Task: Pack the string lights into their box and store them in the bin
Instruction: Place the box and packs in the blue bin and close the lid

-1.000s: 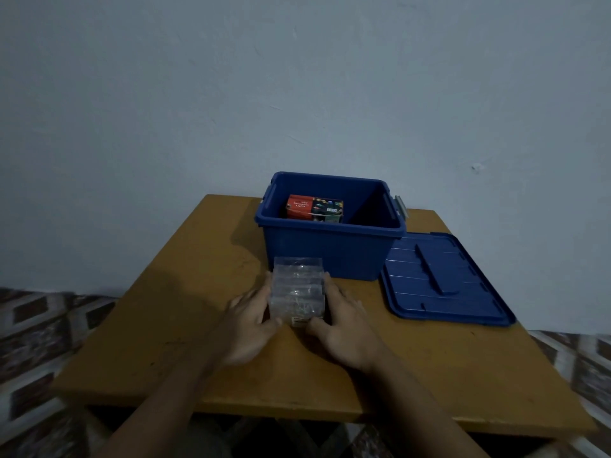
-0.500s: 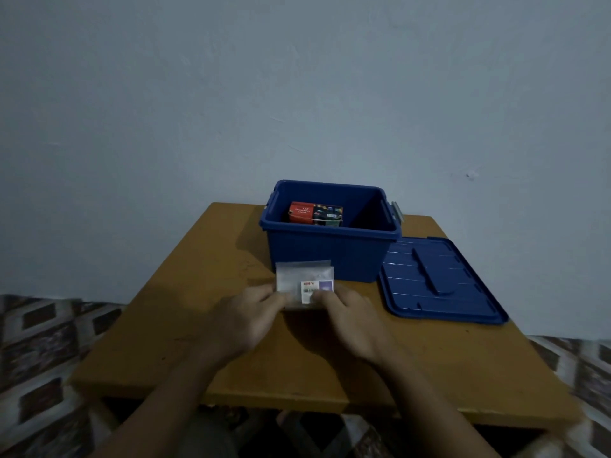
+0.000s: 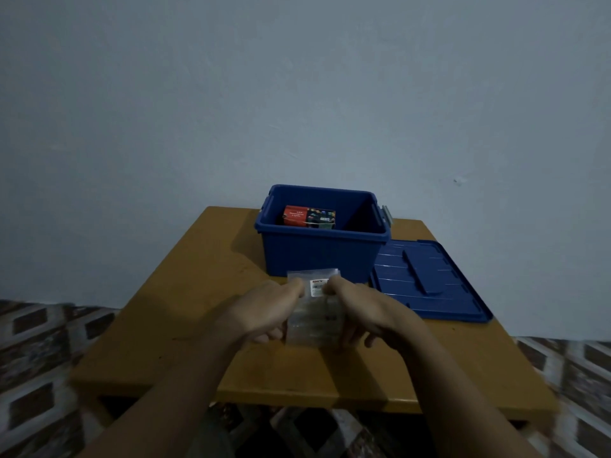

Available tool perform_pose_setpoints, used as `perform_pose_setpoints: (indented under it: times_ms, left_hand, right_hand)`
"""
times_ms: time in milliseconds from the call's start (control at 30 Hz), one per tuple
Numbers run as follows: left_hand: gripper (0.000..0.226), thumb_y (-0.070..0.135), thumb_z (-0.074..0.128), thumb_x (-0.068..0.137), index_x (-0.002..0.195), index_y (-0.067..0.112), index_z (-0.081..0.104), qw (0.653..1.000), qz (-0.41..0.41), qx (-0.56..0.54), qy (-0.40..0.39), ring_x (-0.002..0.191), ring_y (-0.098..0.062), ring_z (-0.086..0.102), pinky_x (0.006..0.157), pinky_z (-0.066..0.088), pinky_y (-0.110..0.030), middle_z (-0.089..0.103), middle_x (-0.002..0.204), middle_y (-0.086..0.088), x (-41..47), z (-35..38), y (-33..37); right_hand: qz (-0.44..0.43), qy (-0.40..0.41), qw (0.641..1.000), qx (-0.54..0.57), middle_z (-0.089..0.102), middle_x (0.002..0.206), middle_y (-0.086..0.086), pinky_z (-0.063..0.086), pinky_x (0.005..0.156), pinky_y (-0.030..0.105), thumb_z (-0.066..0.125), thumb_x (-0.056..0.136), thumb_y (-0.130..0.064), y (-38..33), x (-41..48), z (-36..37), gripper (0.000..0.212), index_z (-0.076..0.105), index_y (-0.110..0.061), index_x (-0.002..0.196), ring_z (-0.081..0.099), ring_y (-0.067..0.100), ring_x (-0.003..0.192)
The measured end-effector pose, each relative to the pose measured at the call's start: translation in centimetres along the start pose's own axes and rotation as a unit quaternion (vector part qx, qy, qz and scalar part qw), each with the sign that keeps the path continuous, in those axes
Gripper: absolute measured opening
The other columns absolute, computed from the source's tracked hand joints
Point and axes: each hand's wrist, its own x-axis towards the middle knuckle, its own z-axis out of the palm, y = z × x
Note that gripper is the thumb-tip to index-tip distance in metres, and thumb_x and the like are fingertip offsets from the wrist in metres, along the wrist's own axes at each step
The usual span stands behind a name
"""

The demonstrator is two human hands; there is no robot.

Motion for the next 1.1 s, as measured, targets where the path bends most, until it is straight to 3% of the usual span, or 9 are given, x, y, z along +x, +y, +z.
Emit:
perform_pose_setpoints:
  times_ms: [133,200,300,433,500,600,767,867,1100]
  left_hand:
    - [0.036,0.052,0.035,0.097,0.107,0.024,0.055,1.000,-0.013,0.003,-0.019,0.096,-0.022,0.065,0.090,0.053,-0.037,0.067,0.102,-0.008,-0.2,-0.2,0.2]
    - [0.038,0.055,0.033,0.097,0.111,0.027,0.054,1.000,-0.018,-0.003,-0.020,0.098,-0.022,0.064,0.089,0.052,-0.037,0.066,0.104,-0.006,-0.1,-0.3,0.1]
    - [0.045,0.058,0.031,0.096,0.121,0.027,0.052,0.999,-0.022,-0.024,-0.016,0.100,-0.022,0.064,0.085,0.051,-0.037,0.066,0.110,-0.004,0.1,-0.1,0.1]
    - [0.032,0.049,0.037,0.097,0.103,0.027,0.060,0.995,-0.003,-0.104,-0.001,0.097,-0.022,0.065,0.092,0.051,-0.039,0.071,0.102,-0.006,-0.1,0.6,0.2]
    - [0.034,0.049,0.039,0.095,0.102,0.026,0.062,0.992,-0.013,-0.127,0.002,0.097,-0.022,0.067,0.094,0.052,-0.040,0.073,0.101,-0.007,-0.1,0.8,0.1]
    - [0.041,0.055,0.034,0.095,0.104,0.026,0.061,0.994,-0.025,-0.109,0.009,0.097,-0.022,0.066,0.083,0.050,-0.038,0.072,0.104,-0.006,-0.2,1.1,0.0]
    - [0.037,0.059,0.036,0.094,0.103,0.029,0.056,0.996,-0.016,-0.088,0.015,0.094,-0.023,0.070,0.094,0.053,-0.041,0.071,0.103,-0.007,-0.5,0.8,-0.4]
    - [0.034,0.057,0.037,0.096,0.105,0.029,0.054,0.996,-0.014,-0.092,0.005,0.095,-0.023,0.070,0.095,0.052,-0.041,0.070,0.104,-0.006,-0.7,0.6,-0.4]
    - [0.037,0.053,0.040,0.097,0.104,0.024,0.063,0.996,0.007,-0.083,0.010,0.093,-0.023,0.072,0.094,0.054,-0.040,0.075,0.100,-0.009,-0.9,-0.1,-0.2]
  right_hand:
    - [0.002,0.011,1.000,-0.005,0.067,0.111,0.020,0.051,0.078,0.038,0.019,0.095,-0.074,0.2,0.3,0.4,0.083,0.051,-0.009,0.135,0.065,0.029,0.092]
    - [-0.001,0.017,1.000,-0.002,0.065,0.111,0.015,0.053,0.082,0.039,0.024,0.097,-0.072,0.6,0.3,0.5,0.071,0.055,-0.014,0.125,0.065,0.029,0.095]
    - [-0.017,0.009,0.998,0.060,0.062,0.101,0.004,0.049,0.073,0.032,0.029,0.100,-0.065,0.8,-0.1,0.5,0.052,0.053,-0.021,0.115,0.062,0.023,0.093]
    - [-0.056,0.018,0.994,0.088,0.063,0.102,0.003,0.050,0.073,0.031,0.031,0.102,-0.059,1.1,-0.4,0.6,0.042,0.055,-0.025,0.107,0.063,0.022,0.094]
    - [-0.056,0.027,0.994,0.087,0.064,0.103,0.005,0.053,0.081,0.035,0.032,0.100,-0.062,1.1,-0.4,0.7,0.046,0.057,-0.024,0.106,0.064,0.025,0.095]
    - [-0.047,0.036,0.995,0.085,0.065,0.103,0.006,0.055,0.090,0.040,0.032,0.098,-0.066,1.3,-0.3,0.7,0.054,0.058,-0.020,0.110,0.066,0.027,0.095]
    - [-0.041,0.042,0.994,0.090,0.064,0.105,0.008,0.057,0.088,0.040,0.032,0.098,-0.067,1.5,-0.3,0.9,0.058,0.056,-0.017,0.117,0.066,0.026,0.094]
    - [-0.057,0.048,0.994,0.084,0.064,0.104,0.008,0.055,0.094,0.044,0.032,0.099,-0.065,1.6,-0.1,1.1,0.052,0.056,-0.021,0.108,0.065,0.027,0.097]
    - [-0.046,0.029,0.994,0.097,0.066,0.108,0.007,0.054,0.077,0.034,0.033,0.097,-0.068,1.2,-0.1,0.6,0.061,0.059,-0.018,0.122,0.066,0.023,0.093]
